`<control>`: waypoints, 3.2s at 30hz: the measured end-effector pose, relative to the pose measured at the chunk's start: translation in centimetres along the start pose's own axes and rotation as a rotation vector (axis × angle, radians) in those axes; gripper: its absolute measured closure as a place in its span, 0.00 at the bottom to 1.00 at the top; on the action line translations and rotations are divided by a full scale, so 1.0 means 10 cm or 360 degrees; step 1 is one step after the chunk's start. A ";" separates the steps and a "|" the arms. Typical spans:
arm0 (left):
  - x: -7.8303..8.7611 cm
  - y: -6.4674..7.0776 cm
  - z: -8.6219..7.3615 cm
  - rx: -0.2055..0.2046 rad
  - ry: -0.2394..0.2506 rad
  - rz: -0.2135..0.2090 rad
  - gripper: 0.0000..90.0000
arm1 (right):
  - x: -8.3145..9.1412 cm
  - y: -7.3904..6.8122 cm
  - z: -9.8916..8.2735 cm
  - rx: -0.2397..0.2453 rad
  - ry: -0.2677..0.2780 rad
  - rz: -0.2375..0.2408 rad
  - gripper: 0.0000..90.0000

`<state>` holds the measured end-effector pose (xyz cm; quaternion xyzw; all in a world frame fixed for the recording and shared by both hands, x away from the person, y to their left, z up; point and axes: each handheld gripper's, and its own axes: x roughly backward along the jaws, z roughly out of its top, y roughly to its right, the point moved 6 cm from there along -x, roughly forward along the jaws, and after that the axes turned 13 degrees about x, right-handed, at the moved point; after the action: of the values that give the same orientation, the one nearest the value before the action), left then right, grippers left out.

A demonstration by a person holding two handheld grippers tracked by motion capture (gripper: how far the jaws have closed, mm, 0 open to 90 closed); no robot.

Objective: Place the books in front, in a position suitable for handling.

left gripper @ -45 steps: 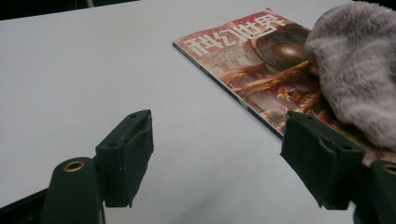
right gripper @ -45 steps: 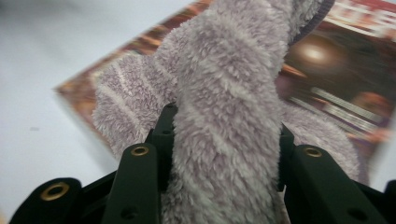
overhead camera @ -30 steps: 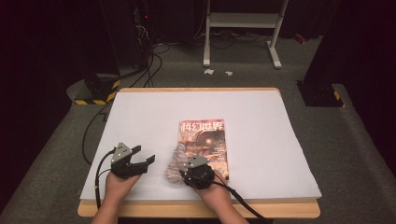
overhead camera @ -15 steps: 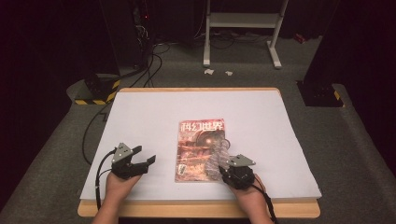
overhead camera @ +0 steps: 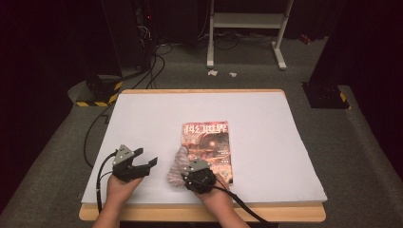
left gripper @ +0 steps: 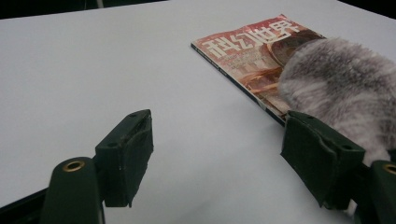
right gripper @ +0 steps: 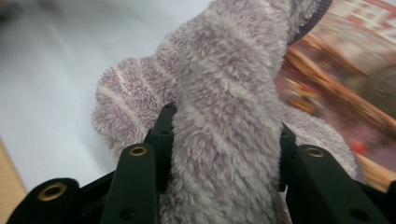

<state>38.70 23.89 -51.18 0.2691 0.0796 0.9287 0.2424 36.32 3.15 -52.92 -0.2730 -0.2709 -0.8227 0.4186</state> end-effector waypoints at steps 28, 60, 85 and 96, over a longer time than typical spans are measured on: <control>0.07 -0.13 0.02 0.0045 0.0018 0.0051 0.28 | 0.44 0.90 -0.63 -0.0246 -0.0155 -0.0351 0.65; 0.06 -0.15 -0.02 0.0027 -0.0025 0.0067 0.28 | 0.43 1.05 -0.71 -0.0337 -0.0131 -0.0386 0.65; 0.06 -0.16 -0.02 0.0025 -0.0027 0.0056 0.28 | -0.19 0.42 0.05 -0.0074 -0.0098 -0.0152 0.65; 0.05 -0.14 -0.03 0.0026 -0.0034 0.0055 0.28 | 0.32 0.97 -0.59 -0.0297 -0.0131 -0.0371 0.65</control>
<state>38.74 25.36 -51.62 0.2822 0.0798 0.9292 0.2250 41.50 -7.46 -52.85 -0.3109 -0.2399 -0.8756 0.2814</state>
